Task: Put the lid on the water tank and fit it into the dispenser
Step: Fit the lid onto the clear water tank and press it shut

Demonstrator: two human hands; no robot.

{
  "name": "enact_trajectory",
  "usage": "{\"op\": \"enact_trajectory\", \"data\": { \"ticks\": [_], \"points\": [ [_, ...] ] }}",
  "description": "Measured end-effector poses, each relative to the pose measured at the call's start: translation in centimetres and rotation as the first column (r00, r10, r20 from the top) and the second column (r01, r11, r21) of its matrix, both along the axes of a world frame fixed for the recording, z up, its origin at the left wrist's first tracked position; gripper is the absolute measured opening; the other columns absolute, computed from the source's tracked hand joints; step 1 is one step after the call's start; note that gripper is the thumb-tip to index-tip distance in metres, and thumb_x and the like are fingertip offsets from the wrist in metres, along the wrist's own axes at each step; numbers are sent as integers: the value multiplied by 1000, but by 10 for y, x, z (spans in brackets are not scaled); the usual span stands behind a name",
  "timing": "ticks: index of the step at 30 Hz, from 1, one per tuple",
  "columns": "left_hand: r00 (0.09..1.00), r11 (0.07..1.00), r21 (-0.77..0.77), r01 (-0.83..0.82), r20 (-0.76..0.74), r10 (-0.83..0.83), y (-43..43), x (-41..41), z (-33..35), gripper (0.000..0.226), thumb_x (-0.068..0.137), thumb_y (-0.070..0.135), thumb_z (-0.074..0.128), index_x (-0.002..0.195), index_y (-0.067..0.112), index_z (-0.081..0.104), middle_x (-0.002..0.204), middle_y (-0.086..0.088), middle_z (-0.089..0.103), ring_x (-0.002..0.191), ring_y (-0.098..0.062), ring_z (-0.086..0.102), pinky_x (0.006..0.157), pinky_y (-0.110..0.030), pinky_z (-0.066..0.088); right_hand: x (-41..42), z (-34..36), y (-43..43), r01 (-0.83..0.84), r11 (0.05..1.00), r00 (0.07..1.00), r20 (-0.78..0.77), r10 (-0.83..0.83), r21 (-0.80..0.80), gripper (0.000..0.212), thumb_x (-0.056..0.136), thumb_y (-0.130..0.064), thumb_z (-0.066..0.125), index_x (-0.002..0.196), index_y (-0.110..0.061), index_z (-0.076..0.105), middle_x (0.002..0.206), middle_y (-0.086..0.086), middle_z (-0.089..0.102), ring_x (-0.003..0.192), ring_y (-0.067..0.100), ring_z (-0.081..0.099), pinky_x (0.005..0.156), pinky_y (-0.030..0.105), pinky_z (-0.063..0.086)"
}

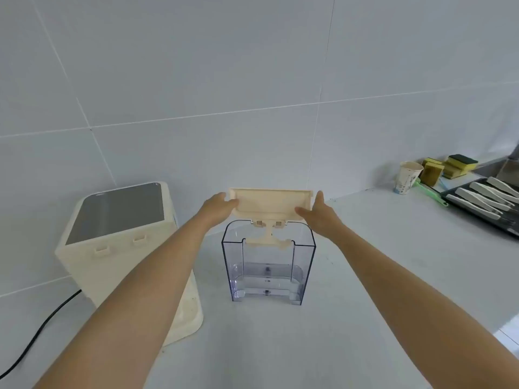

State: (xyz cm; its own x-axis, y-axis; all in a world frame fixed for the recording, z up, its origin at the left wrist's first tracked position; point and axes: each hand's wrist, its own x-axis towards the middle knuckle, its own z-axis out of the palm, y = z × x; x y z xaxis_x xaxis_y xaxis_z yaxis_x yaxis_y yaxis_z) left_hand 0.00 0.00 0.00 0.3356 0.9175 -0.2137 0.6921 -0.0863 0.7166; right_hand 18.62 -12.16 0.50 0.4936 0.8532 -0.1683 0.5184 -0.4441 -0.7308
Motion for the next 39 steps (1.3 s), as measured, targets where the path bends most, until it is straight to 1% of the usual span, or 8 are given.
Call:
{"op": "enact_trajectory", "data": {
  "ticks": [4,9,16,24,29,35,37,39],
  "points": [
    [996,999,-27,-20,89,23,5,5,4,53,86,33,45,132,9,38,133,-9,49,92,-23,58,82,-31,37,2,4,7,39,999,990,-136,-35,29,46,90,-28,47,125,0,35,110,13,50,95,26,45,71,29,36],
    [992,1000,10,-19,126,18,11,8,6,29,83,26,45,98,3,55,101,-16,62,85,-26,56,62,-28,35,1,8,13,83,992,977,-203,-62,93,43,90,-23,49,127,0,43,127,15,52,110,28,48,82,29,32],
    [980,996,60,-68,191,55,9,5,6,10,81,22,47,81,12,48,85,-9,51,80,-23,52,67,-30,34,-2,9,15,157,976,969,-215,-122,153,36,88,-24,51,116,-3,44,106,9,48,92,23,43,66,27,35],
    [951,981,141,-132,297,86,-13,-5,3,11,79,20,48,81,10,51,78,-4,52,75,-23,48,57,-26,31,-17,8,-7,176,953,980,-138,-145,246,45,89,-18,46,130,-1,37,128,23,53,115,37,52,95,45,43],
    [911,963,213,-163,407,64,-27,-15,-8,23,87,28,46,89,10,60,84,-6,58,84,-25,56,69,-29,38,-21,-2,-19,167,932,985,-86,-147,321,46,88,-20,47,130,-3,42,118,19,61,84,24,50,71,29,39],
    [878,929,306,-211,478,42,-43,-24,-22,32,88,27,51,98,1,66,87,-6,64,86,-18,56,70,-24,37,-19,-18,-34,136,925,988,14,-151,356,30,88,-22,52,112,-5,59,91,5,62,82,14,49,56,11,35],
    [859,929,295,-225,510,46,-46,-28,-28,29,87,23,54,98,0,68,83,-6,64,84,-20,58,71,-23,40,-20,-23,-40,117,926,990,34,-138,359,23,88,-21,53,106,-9,61,83,1,61,77,12,53,69,14,39],
    [848,931,282,-233,527,52,-49,-32,-35,26,85,20,56,95,-1,69,75,-8,61,78,-20,54,70,-25,39,-22,-27,-45,124,921,991,6,-136,370,33,89,-20,55,118,-4,59,103,9,68,98,21,61,90,28,45]
  ]
}}
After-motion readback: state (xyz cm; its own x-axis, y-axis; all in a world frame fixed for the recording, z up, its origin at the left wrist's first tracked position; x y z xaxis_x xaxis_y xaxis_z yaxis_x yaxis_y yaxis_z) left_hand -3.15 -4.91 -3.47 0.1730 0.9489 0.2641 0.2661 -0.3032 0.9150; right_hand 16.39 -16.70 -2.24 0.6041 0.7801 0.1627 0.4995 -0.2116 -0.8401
